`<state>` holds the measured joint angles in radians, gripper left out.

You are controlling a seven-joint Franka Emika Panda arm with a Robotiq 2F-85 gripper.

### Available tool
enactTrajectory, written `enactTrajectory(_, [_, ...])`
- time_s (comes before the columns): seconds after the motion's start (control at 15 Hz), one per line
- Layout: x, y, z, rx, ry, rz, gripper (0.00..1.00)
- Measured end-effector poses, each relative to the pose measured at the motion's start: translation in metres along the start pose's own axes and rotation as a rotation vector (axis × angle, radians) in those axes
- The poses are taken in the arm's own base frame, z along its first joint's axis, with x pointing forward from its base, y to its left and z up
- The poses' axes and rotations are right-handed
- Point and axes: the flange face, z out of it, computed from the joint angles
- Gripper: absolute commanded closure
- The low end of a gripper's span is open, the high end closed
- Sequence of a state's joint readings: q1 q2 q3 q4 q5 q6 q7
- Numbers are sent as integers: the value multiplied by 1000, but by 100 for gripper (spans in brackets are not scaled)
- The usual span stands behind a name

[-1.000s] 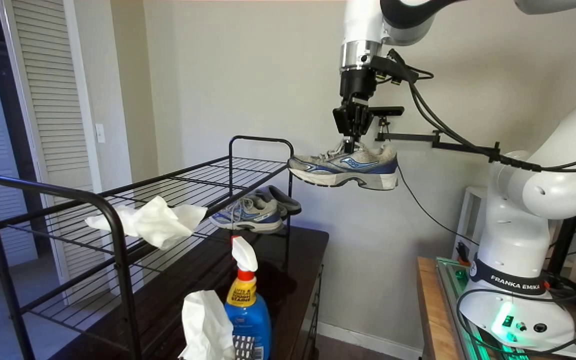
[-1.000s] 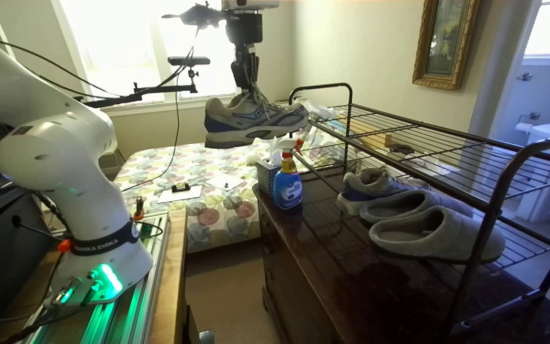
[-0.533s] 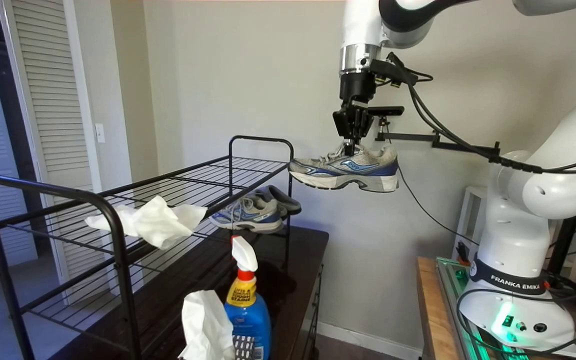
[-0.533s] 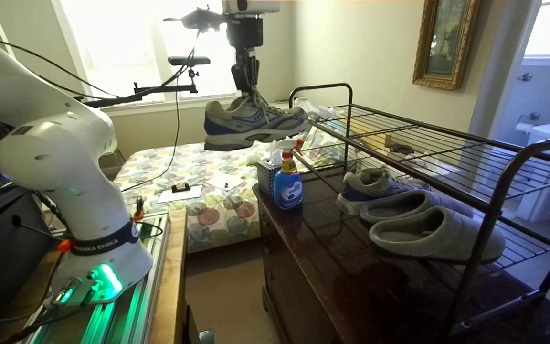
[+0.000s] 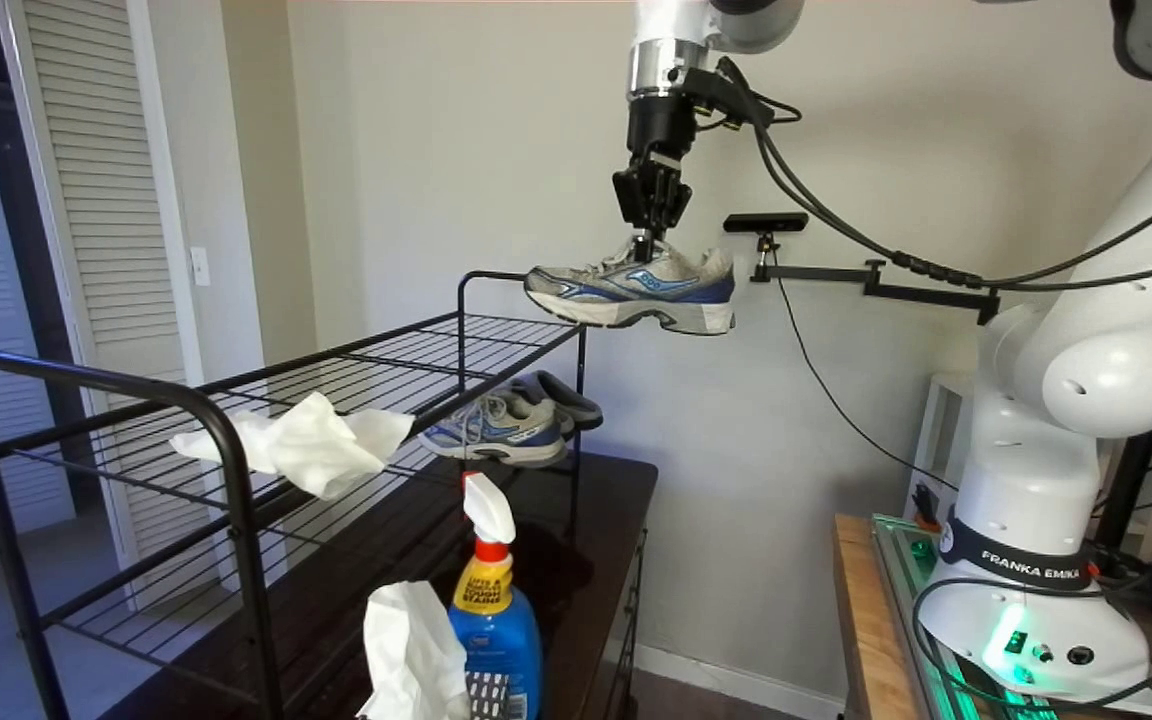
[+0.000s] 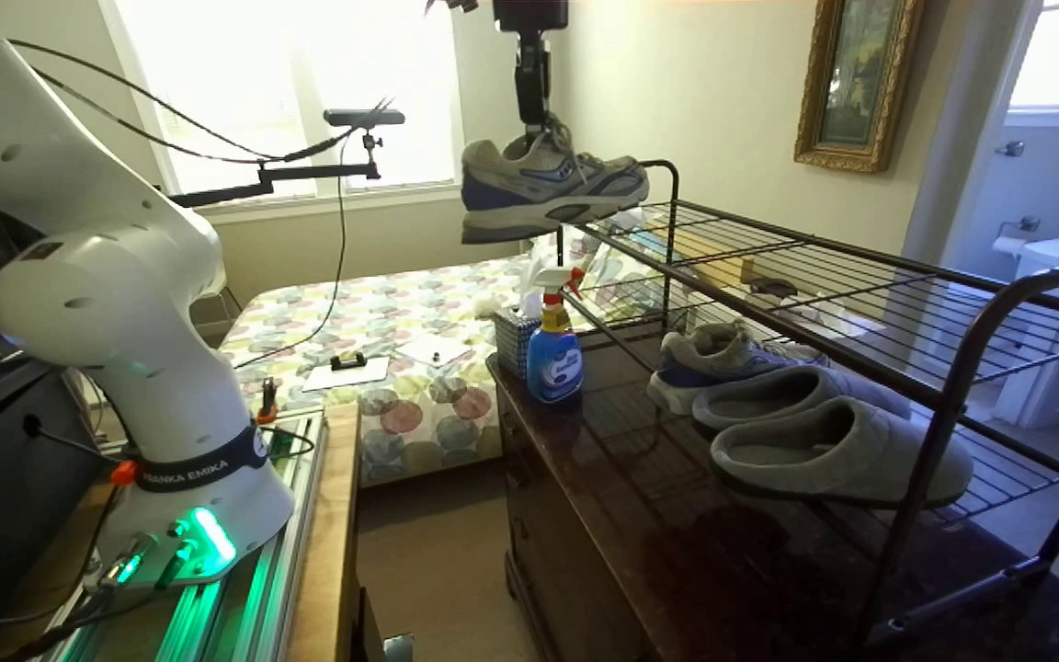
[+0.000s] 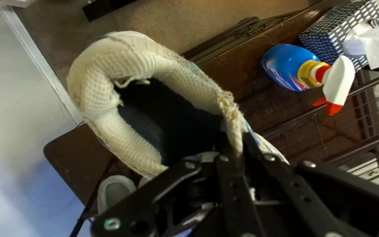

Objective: Move the left sneaker to the top shelf.

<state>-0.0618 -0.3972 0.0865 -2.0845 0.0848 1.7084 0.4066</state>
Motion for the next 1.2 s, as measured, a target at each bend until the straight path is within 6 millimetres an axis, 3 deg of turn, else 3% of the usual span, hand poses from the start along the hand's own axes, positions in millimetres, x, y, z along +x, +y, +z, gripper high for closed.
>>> enactTrajectory(0.4, [54, -32, -7, -67, -111, -54, 97])
enactTrajectory(0.47, [63, -39, -9, -66, -117, -52, 88])
enactTrajectory(0.53, [68, -43, -7, -65, -120, -53, 88])
enactTrajectory(0.8, [69, -40, -1, -70, -132, -49, 88])
enactTrajectory(0.87, [69, -40, -1, -70, -132, -49, 97])
enactTrajectory(1.2, [75, -48, 8, -76, -145, -31, 97])
